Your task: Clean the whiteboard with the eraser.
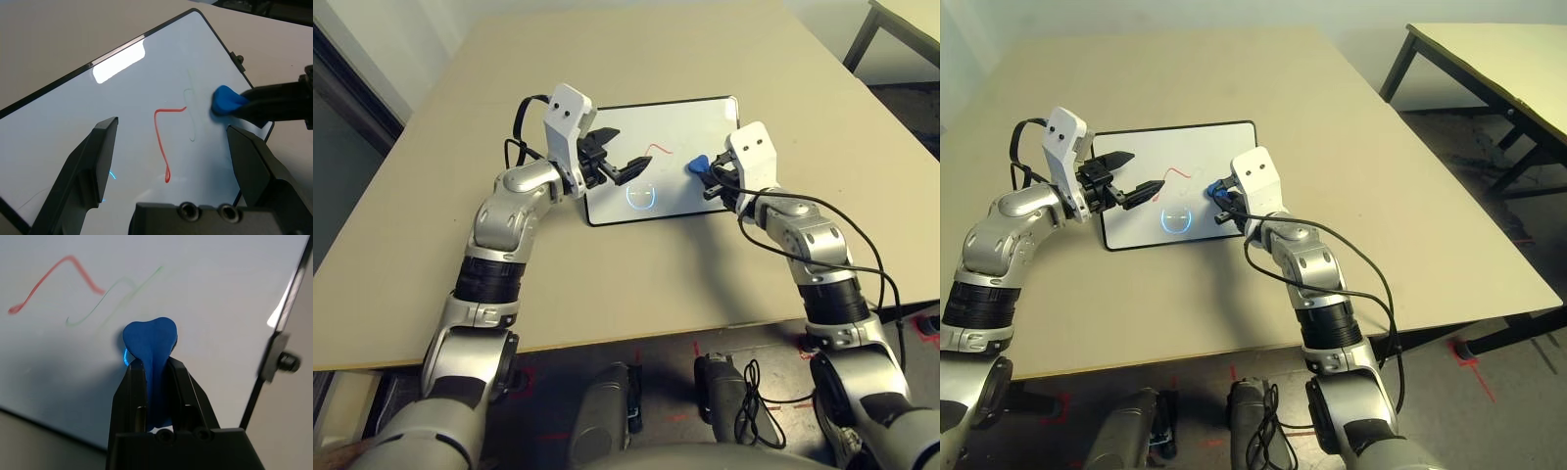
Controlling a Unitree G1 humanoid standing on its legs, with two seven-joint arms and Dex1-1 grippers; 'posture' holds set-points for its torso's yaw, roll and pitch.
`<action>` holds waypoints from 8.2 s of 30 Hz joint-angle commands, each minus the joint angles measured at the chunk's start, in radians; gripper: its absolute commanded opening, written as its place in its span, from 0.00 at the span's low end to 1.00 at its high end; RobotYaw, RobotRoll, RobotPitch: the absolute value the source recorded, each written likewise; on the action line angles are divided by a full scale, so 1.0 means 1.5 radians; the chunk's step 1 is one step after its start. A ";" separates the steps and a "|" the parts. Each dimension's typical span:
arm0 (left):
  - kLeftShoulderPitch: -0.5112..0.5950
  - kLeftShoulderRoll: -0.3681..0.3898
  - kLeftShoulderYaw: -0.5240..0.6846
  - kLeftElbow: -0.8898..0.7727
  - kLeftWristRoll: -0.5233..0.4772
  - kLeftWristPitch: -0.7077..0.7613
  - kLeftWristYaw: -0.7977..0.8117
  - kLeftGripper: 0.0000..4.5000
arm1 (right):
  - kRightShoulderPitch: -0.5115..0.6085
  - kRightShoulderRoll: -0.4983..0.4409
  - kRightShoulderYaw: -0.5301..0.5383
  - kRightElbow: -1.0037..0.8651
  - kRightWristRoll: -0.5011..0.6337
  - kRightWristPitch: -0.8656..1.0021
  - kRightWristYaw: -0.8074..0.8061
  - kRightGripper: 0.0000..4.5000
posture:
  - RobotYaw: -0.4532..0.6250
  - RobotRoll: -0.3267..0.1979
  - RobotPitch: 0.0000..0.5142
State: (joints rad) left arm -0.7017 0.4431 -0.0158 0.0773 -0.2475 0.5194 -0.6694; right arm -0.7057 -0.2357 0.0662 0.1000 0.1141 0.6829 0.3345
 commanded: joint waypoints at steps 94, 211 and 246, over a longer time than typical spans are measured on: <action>0.007 0.020 0.001 -0.033 -0.002 0.030 -0.001 1.00 | 0.001 0.077 0.066 -0.013 0.006 0.062 0.018 0.09 | 0.41 0.62 0.34; 0.040 0.097 -0.009 -0.079 0.003 0.061 -0.043 1.00 | -0.220 -0.015 0.116 0.129 -0.071 0.055 0.115 0.08 | 0.45 0.62 0.36; 0.050 0.097 -0.001 -0.100 -0.002 0.075 -0.032 1.00 | -0.159 -0.002 0.172 0.066 -0.082 0.089 0.169 0.08 | 0.46 0.62 0.39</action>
State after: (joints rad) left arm -0.6424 0.5808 -0.0175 -0.0498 -0.2464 0.6210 -0.7178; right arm -0.9727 -0.2387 0.2871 0.2170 -0.0090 0.7706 0.5672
